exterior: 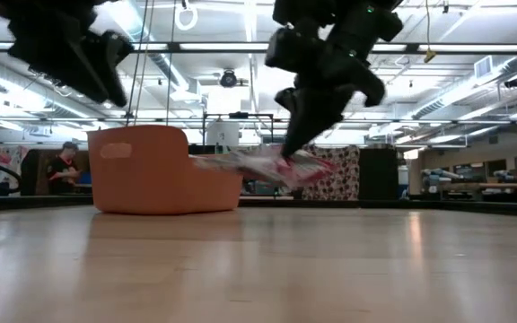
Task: Sort popcorn bags into baskets
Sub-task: Stack the popcorn pack on top of the other popcorn into the orange bin
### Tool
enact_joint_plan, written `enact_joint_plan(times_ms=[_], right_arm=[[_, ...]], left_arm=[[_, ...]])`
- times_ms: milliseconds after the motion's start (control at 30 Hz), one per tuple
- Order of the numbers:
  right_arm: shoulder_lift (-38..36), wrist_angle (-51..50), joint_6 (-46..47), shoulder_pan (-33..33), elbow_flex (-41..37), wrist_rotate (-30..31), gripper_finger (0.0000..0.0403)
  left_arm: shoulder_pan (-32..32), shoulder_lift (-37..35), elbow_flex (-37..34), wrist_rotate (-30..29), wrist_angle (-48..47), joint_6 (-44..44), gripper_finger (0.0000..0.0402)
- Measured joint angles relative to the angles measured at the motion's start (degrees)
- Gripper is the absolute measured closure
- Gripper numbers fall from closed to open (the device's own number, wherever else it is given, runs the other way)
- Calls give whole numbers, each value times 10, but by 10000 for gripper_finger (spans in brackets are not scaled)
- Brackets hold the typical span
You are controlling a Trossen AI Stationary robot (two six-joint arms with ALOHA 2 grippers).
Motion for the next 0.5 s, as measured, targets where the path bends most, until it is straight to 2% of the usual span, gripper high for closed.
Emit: enact_joint_plan(times_ms=[133, 367, 500], right_arm=[[4, 11, -8, -17, 34, 0, 401], [6, 18, -45, -62, 128, -2, 402], [5, 77, -61, -99, 158, -41, 402]], left_arm=[[2, -39, -48, 18, 31, -11, 258], [1, -159, -100, 22, 43, -20, 258], [1, -239, -143, 24, 98, 6, 258]])
